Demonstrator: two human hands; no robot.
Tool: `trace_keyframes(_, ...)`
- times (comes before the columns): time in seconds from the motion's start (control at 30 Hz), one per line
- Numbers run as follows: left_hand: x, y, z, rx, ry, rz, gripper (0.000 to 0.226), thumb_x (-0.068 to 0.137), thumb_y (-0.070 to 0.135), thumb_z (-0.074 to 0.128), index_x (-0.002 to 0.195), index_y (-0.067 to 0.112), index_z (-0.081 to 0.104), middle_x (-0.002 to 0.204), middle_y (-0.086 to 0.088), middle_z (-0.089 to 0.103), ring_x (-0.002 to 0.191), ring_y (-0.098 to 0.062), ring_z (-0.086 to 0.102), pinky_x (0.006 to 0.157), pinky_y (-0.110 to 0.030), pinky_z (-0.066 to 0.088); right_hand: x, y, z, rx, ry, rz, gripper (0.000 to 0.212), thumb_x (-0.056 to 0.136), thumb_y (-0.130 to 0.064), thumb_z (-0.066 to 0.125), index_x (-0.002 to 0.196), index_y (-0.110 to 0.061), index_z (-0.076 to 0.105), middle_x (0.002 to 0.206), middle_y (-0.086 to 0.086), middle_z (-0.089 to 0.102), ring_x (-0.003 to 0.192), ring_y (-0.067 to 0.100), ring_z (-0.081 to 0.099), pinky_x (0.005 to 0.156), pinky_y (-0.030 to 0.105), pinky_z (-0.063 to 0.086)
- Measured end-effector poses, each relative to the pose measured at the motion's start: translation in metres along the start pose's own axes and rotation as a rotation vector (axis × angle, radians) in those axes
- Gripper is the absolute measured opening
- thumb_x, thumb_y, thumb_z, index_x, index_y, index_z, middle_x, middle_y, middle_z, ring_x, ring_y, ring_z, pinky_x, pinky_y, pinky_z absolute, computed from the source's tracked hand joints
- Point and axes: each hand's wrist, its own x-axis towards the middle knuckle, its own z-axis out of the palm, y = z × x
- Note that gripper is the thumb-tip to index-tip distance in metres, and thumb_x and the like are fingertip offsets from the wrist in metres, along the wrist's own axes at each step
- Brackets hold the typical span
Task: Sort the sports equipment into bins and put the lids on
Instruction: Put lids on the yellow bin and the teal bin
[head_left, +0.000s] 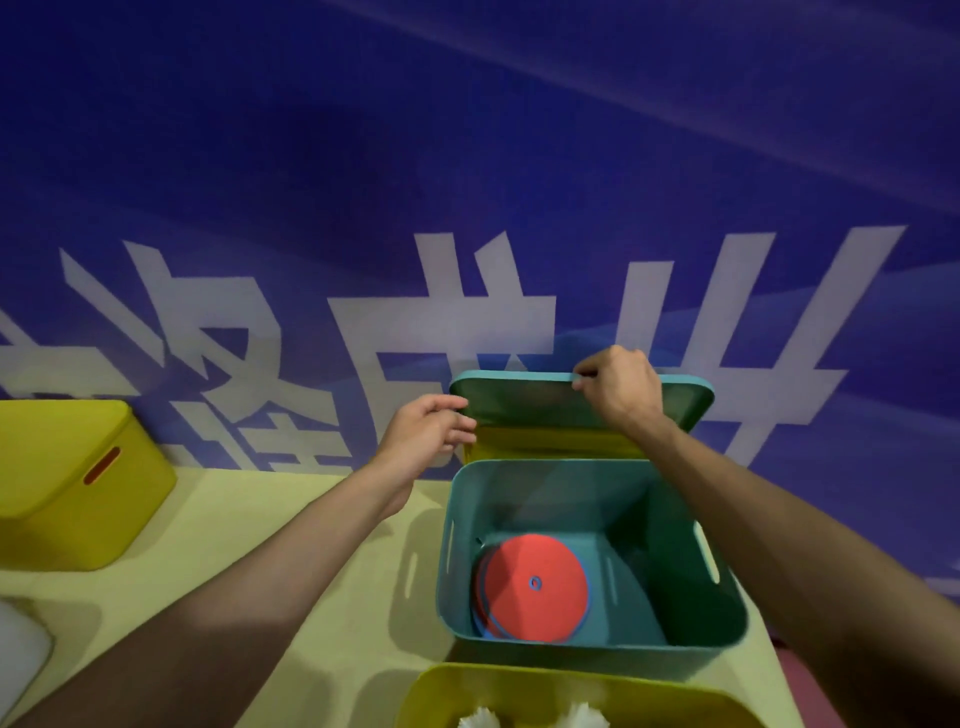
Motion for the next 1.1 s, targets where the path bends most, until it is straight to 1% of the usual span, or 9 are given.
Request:
trace_keyframes(0.1, -0.007, 0.007, -0.007, -0.204, -0.017, -0.052, 0.032, 0.099, 0.017, 0.045, 0.128, 0.007, 0.052, 0.107, -0.012, 0.07, 0.093, -0.022, 0.07, 0.08, -0.028, 0.053, -0.015, -0.016, -0.018, -0.024, 0.121, -0.079, 0.017, 0.09, -0.023, 0.064, 0.098, -0.014, 0.075, 0.087, 0.002, 0.074, 0.078, 0.017, 0.066, 0.08, 0.038, 0.056)
trace_keyframes(0.27, -0.032, 0.016, -0.034, -0.687, -0.152, -0.236, 0.065, 0.096, 0.039, 0.048, 0.146, 0.005, 0.025, 0.13, -0.02, 0.057, 0.103, -0.027, 0.065, 0.092, -0.038, 0.05, -0.051, -0.046, -0.044, -0.134, 0.305, -0.291, 0.011, 0.087, -0.024, 0.066, 0.092, -0.021, 0.076, 0.083, -0.002, 0.074, 0.076, 0.015, 0.065, 0.094, 0.037, 0.042)
trace_keyframes(0.37, -0.05, 0.014, -0.06, -0.844, -0.227, -0.273, 0.068, 0.089, 0.052, 0.054, 0.142, 0.013, 0.033, 0.129, -0.022, 0.057, 0.103, -0.031, 0.067, 0.09, -0.043, 0.053, -0.081, -0.07, -0.049, -0.144, 0.343, -0.4, 0.01, 0.087, -0.017, 0.065, 0.085, -0.022, 0.074, 0.079, -0.005, 0.073, 0.072, 0.012, 0.063, 0.088, 0.038, 0.044)
trace_keyframes(0.43, -0.062, 0.008, -0.073, -0.937, -0.214, -0.294, 0.06, 0.089, 0.048, 0.058, 0.133, 0.015, 0.037, 0.127, -0.025, 0.057, 0.102, -0.036, 0.066, 0.091, -0.047, 0.053, -0.102, -0.09, -0.048, -0.131, 0.339, -0.451, 0.009, 0.086, -0.015, 0.067, 0.084, -0.02, 0.075, 0.077, -0.005, 0.072, 0.07, 0.013, 0.063, 0.083, 0.04, 0.047)
trace_keyframes(0.6, -0.089, -0.009, -0.097, -1.119, -0.112, -0.309, 0.033, 0.096, 0.007, 0.047, 0.128, 0.0, 0.042, 0.132, -0.027, 0.051, 0.11, -0.039, 0.059, 0.082, -0.049, 0.052, -0.151, -0.119, -0.034, -0.136, 0.185, -0.489, 0.011, 0.081, -0.018, 0.072, 0.091, -0.014, 0.075, 0.084, 0.002, 0.074, 0.075, 0.022, 0.066, 0.078, 0.036, 0.05)
trace_keyframes(0.77, -0.104, -0.035, -0.109, -1.03, -0.058, -0.266, 0.039, 0.09, -0.006, 0.044, 0.127, 0.004, 0.043, 0.13, -0.021, 0.053, 0.118, -0.035, 0.054, 0.086, -0.044, 0.05, -0.187, -0.117, -0.031, 0.031, 0.051, -0.237, 0.024, 0.092, -0.025, 0.055, 0.097, -0.013, 0.075, 0.105, 0.002, 0.072, 0.093, 0.017, 0.064, 0.085, 0.034, 0.051)
trace_keyframes(0.97, -0.112, -0.052, -0.104, -1.006, -0.064, -0.263, 0.037, 0.09, -0.004, 0.049, 0.124, 0.009, 0.043, 0.13, -0.018, 0.053, 0.12, -0.034, 0.052, 0.091, -0.046, 0.05, -0.19, -0.068, -0.029, -0.128, 0.029, 0.116, 0.043, 0.094, -0.031, 0.052, 0.132, -0.012, 0.052, 0.136, 0.016, 0.049, 0.122, 0.032, 0.047, 0.103, 0.045, 0.039)
trace_keyframes(1.03, -0.11, -0.055, -0.096, -0.928, -0.091, -0.236, 0.042, 0.09, -0.002, 0.05, 0.128, 0.012, 0.043, 0.129, -0.017, 0.053, 0.118, -0.034, 0.053, 0.086, -0.043, 0.053, -0.187, -0.048, -0.028, -0.121, 0.014, 0.267, 0.054, 0.093, -0.035, 0.053, 0.139, -0.012, 0.04, 0.138, 0.018, 0.042, 0.122, 0.035, 0.045, 0.103, 0.049, 0.041)
trace_keyframes(1.1, -0.11, -0.054, -0.083, -0.844, -0.111, -0.205, 0.049, 0.09, -0.003, 0.049, 0.133, 0.017, 0.04, 0.127, -0.014, 0.053, 0.117, -0.033, 0.053, 0.083, -0.042, 0.053, -0.18, -0.027, -0.028, -0.032, 0.018, 0.397, 0.056, 0.091, -0.035, 0.054, 0.138, -0.007, 0.037, 0.13, 0.02, 0.046, 0.112, 0.035, 0.051, 0.092, 0.048, 0.049)
